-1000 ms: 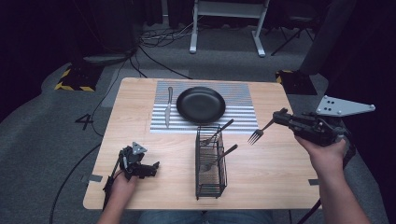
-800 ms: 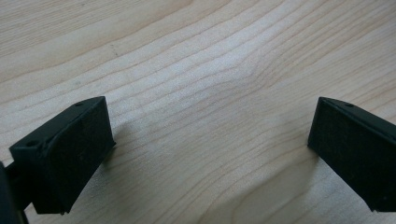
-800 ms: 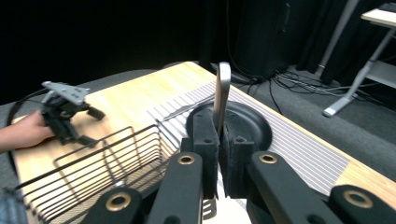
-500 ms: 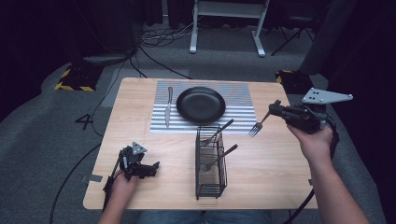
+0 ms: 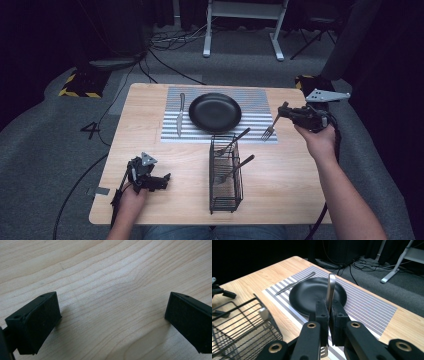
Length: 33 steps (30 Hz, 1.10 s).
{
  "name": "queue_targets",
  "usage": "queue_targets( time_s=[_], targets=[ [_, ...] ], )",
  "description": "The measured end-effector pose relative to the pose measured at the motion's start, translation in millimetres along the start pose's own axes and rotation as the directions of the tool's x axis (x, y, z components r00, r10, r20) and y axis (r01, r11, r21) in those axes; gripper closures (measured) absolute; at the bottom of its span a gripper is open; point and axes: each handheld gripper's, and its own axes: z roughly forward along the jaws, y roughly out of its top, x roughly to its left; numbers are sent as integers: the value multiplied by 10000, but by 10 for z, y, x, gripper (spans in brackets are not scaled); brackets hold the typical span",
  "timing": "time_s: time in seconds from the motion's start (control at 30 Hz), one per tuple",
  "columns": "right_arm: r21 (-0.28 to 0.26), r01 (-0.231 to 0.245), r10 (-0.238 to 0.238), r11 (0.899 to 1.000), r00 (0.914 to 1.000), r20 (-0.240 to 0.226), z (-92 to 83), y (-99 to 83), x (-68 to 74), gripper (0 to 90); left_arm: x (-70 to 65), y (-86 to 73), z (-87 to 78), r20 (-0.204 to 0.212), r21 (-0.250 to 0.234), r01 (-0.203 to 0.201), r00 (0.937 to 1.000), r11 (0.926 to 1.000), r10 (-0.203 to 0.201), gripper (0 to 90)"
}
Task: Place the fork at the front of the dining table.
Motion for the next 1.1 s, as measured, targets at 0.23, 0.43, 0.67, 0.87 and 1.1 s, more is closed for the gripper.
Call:
queue_targets(
  time_s=[0.23, 0.43, 0.67, 0.87, 1.1],
  targets=[
    [284, -187, 188, 9994, 9998, -41, 257, -68, -114, 858, -4, -3, -1, -23, -12, 55, 10000, 10000, -55, 1],
    [377, -216, 219, 9991, 9997, -94, 465, -89, -165, 858, -5, -3, -2, -25, 0, 59, 10000, 10000, -59, 1],
    [668, -165, 179, 9976, 9996, -206, 706, -107, -168, 858, -4, -5, -5, -61, 9, 47, 10000, 10000, -46, 1],
    [712, -275, 297, 9971, 9991, -302, 839, -109, -175, 858, -4, -5, -4, -80, -7, 33, 10000, 10000, -33, 1],
    [969, -197, 242, 9951, 9987, -455, 999, -115, -142, 858, -6, -6, -5, -102, -13, 58, 9999, 10000, -58, 1]
  ],
)
